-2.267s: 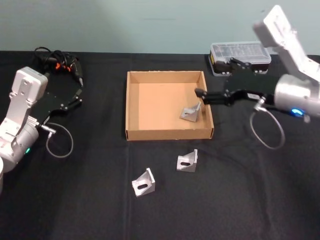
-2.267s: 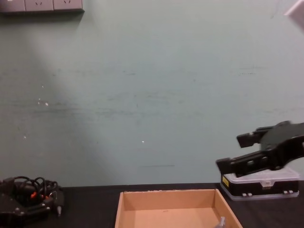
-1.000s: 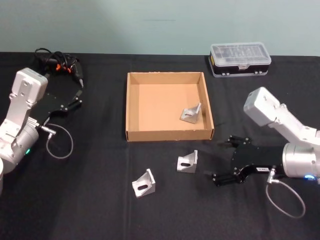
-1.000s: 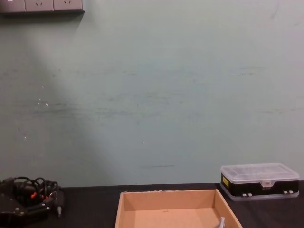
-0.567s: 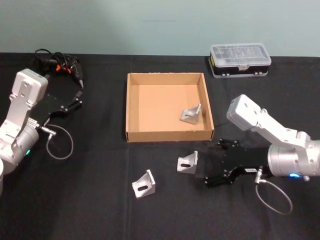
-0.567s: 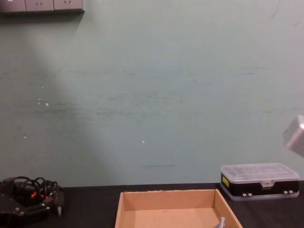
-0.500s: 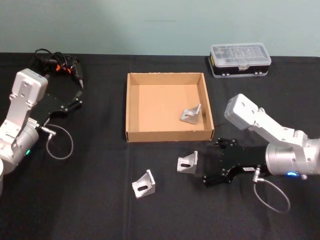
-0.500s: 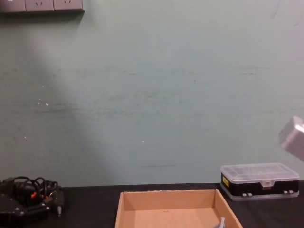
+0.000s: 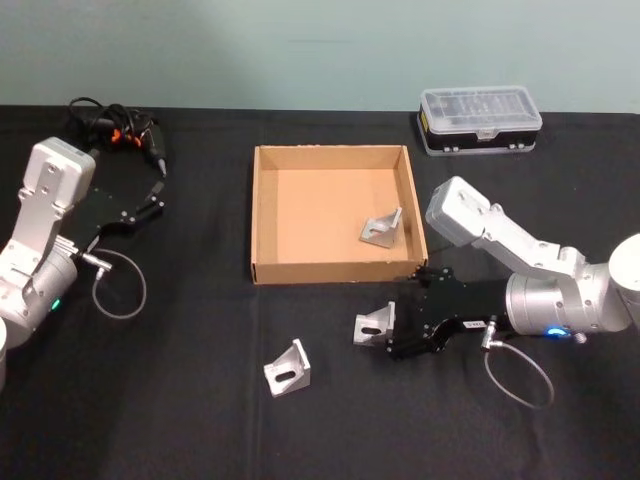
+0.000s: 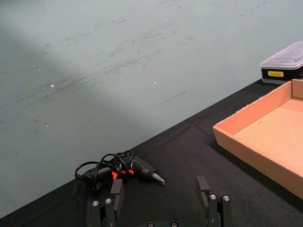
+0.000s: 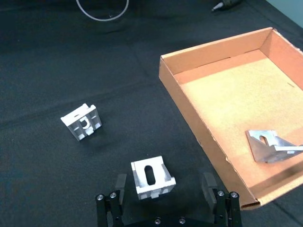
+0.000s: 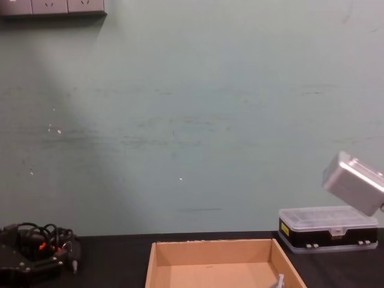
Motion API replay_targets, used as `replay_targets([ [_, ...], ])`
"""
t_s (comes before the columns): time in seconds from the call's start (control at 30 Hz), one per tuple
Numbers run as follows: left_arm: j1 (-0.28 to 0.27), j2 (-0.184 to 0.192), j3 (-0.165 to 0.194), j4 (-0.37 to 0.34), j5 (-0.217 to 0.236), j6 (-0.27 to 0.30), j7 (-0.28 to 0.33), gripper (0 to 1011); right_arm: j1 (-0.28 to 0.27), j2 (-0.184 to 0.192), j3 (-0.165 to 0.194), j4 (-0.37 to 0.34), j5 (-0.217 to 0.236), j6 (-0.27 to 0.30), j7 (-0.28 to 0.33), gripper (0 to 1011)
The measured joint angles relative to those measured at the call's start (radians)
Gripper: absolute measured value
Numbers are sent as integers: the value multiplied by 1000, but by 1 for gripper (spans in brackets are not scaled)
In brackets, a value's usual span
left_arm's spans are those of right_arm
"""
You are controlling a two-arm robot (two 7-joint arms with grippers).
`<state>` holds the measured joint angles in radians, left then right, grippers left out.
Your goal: Use one hand to pick up the angle iron from the table and place it into the box.
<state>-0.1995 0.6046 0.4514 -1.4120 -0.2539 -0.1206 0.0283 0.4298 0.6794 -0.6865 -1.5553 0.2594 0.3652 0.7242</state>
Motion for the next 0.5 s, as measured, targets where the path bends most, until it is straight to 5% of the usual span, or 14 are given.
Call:
replay_targets([
  [0.5,0,0,0,0,0,0,0,1000,21,-20,-32,34,2,-1,30,991],
])
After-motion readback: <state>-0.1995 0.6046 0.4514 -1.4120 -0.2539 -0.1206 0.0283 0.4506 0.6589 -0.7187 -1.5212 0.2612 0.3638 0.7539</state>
